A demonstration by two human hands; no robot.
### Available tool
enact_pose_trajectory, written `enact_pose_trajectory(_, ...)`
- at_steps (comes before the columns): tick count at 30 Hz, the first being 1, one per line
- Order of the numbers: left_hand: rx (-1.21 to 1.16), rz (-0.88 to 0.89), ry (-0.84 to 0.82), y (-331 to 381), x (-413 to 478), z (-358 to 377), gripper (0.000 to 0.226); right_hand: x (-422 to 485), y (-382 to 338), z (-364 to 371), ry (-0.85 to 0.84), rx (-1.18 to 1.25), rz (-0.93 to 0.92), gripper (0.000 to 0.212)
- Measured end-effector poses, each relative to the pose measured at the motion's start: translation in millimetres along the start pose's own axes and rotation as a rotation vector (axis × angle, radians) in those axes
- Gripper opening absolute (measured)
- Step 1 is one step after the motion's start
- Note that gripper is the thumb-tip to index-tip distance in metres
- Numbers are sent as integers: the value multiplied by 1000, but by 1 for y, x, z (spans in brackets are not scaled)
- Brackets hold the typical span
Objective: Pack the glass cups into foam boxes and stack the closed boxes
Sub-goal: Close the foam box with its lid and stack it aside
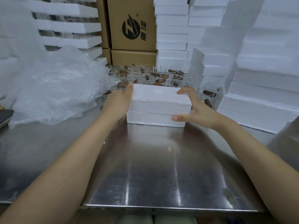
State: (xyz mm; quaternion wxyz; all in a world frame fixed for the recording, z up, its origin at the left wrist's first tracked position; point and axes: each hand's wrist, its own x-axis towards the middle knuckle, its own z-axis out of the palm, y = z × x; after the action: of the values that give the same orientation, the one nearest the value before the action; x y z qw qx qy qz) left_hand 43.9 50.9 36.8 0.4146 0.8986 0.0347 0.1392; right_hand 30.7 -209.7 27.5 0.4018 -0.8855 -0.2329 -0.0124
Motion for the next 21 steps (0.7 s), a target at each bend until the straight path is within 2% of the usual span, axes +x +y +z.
enact_pose_trajectory(3, 15, 29, -100, 0, -2, -5, 76, -1, 3, -1, -37, 129, 34, 54)
enact_pose_trajectory(6, 18, 70, -225, 0, -4, -11, 83, 0, 8, 1, 4, 118, 47, 52)
enact_pose_trajectory(9, 43, 132, -193, -5, -3, -12, 77, 1, 10, 4, 2, 96, 22, 54)
enact_pose_trajectory(14, -21, 90, -183, -10, 4, -8, 73, 3, 9, 3, -4, 179, 56, 56)
enact_pose_trajectory(18, -21, 78, -129, -9, 4, -4, 68, 0, 12, -4, -50, 103, 38, 75)
enact_pose_trajectory(21, -1, 88, -114, -7, 4, -3, 66, -1, 10, -6, -38, 49, 28, 79)
